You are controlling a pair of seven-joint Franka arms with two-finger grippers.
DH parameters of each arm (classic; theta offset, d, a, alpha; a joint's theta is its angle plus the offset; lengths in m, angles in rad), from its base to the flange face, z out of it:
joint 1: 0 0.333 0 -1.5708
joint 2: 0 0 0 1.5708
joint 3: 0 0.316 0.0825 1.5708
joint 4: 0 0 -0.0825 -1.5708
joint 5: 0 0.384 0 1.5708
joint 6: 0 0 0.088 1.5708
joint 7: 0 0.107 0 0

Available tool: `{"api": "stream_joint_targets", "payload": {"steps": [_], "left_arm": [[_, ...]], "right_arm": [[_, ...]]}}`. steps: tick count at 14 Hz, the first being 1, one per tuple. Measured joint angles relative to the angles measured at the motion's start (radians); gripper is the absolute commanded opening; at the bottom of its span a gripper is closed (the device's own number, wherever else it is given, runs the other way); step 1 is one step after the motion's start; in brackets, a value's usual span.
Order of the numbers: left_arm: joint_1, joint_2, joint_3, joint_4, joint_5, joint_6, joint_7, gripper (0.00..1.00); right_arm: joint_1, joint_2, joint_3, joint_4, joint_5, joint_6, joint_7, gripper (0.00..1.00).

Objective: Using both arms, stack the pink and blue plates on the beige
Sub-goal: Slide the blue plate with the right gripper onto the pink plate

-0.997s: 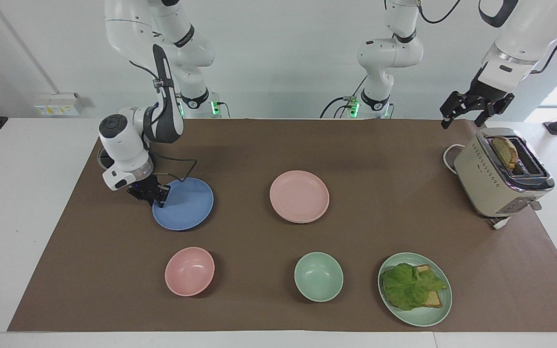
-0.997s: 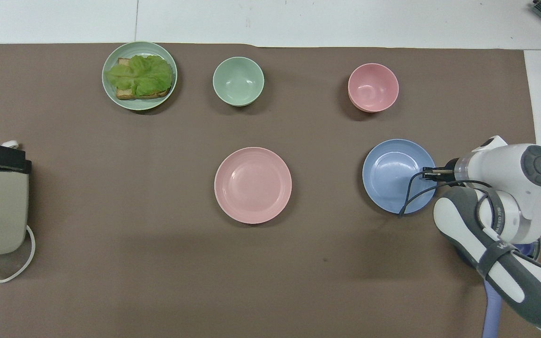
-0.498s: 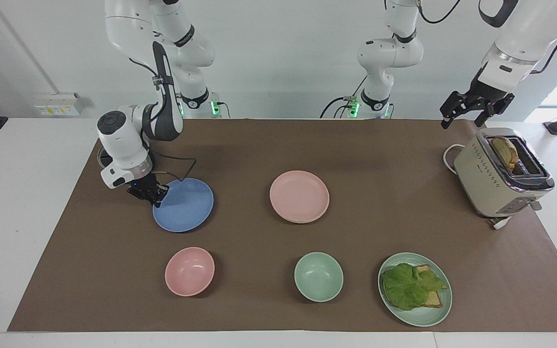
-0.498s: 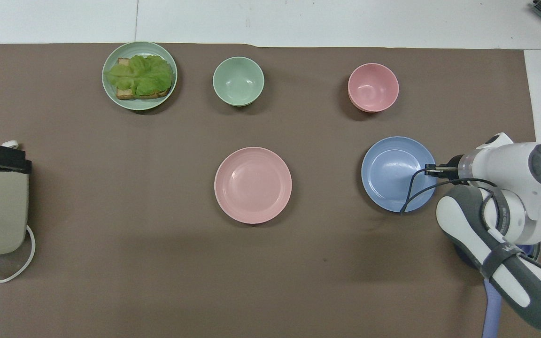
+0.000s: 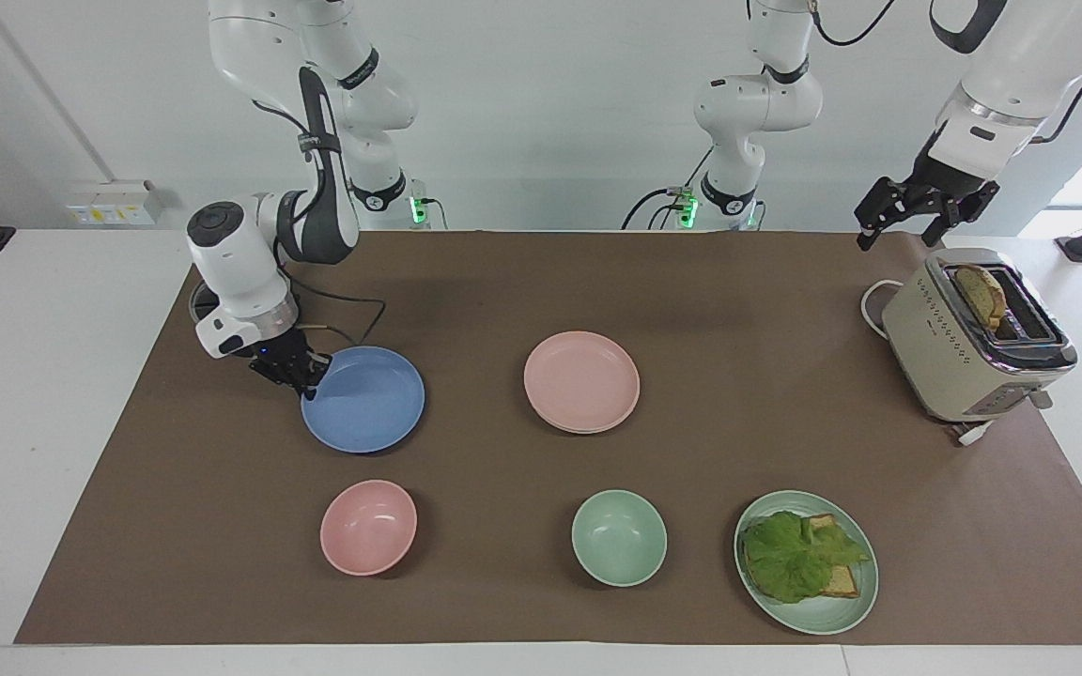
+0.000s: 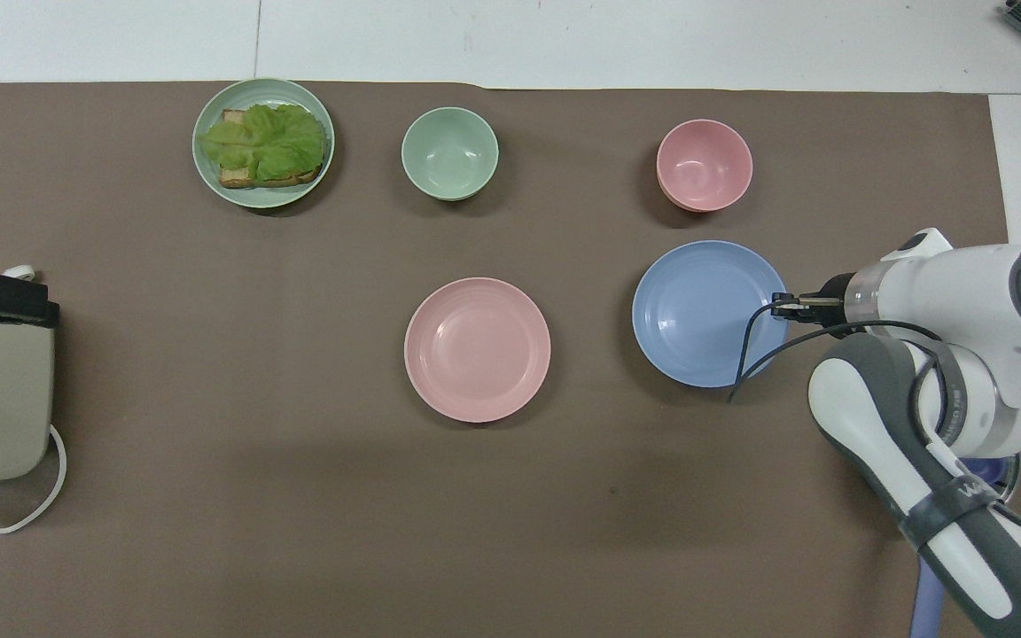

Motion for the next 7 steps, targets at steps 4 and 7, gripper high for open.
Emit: {"api": "stream_joint_targets", "payload": {"steps": [4, 7], "left_arm": [[0.000, 0.000, 0.000, 0.000, 0.000, 0.000, 0.000, 1.00], [0.000, 0.000, 0.000, 0.000, 0.000, 0.000, 0.000, 1.00]], "right_arm": [[0.082, -0.008, 0.006, 0.038, 0.106, -0.014, 0.000, 0.00], [0.179, 0.008, 0.007, 0.091, 0.124, -0.011, 0.062, 0.00]]}}
